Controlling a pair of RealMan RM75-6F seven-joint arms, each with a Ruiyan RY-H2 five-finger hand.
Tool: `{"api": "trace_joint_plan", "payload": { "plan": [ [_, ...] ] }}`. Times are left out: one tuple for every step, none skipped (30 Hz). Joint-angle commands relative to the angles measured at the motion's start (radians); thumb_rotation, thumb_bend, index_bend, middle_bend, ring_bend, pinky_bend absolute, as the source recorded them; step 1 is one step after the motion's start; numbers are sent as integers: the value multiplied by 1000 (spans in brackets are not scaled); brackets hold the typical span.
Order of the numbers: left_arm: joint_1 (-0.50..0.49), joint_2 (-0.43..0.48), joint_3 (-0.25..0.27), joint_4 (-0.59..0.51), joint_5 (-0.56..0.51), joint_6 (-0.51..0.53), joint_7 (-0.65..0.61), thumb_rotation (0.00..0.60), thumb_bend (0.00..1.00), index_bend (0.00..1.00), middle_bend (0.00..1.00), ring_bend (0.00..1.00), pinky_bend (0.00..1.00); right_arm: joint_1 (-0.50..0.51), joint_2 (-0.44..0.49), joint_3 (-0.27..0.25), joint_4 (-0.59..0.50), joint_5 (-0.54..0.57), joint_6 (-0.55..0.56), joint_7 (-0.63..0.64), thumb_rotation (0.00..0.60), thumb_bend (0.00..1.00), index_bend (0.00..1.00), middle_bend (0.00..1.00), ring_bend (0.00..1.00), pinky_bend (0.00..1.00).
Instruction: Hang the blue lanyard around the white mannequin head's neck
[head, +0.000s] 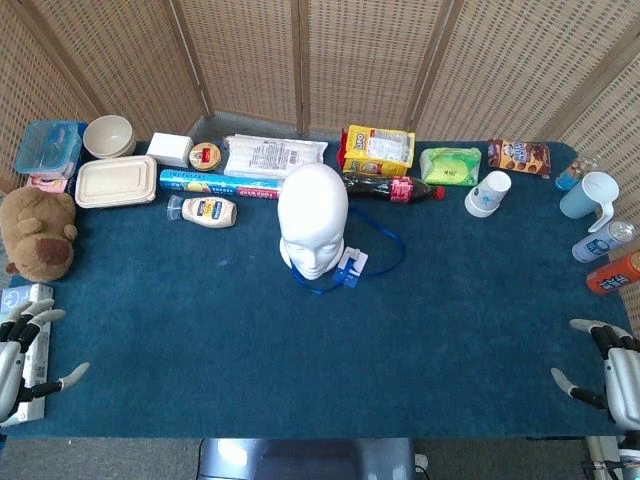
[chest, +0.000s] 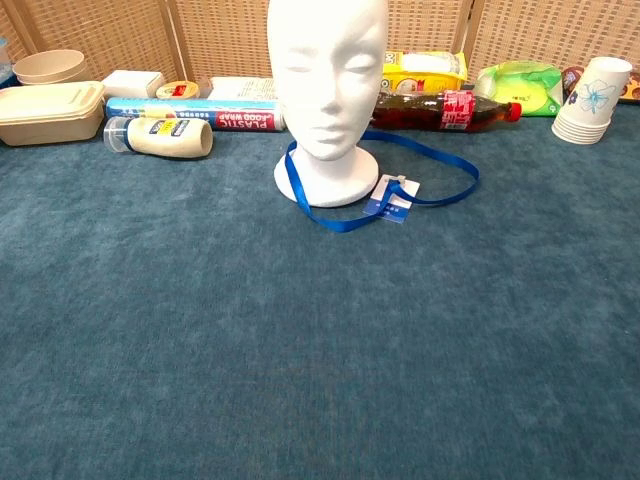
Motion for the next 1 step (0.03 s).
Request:
{"api": "trace_joint_plan", "payload": {
  "plan": [
    [-1, -2, -5, 1, 2, -5, -3, 425, 89, 238, 174, 89, 184, -5, 2, 2, -2, -7, 0, 4, 517, 247, 280, 313, 271, 287]
  ]
}}
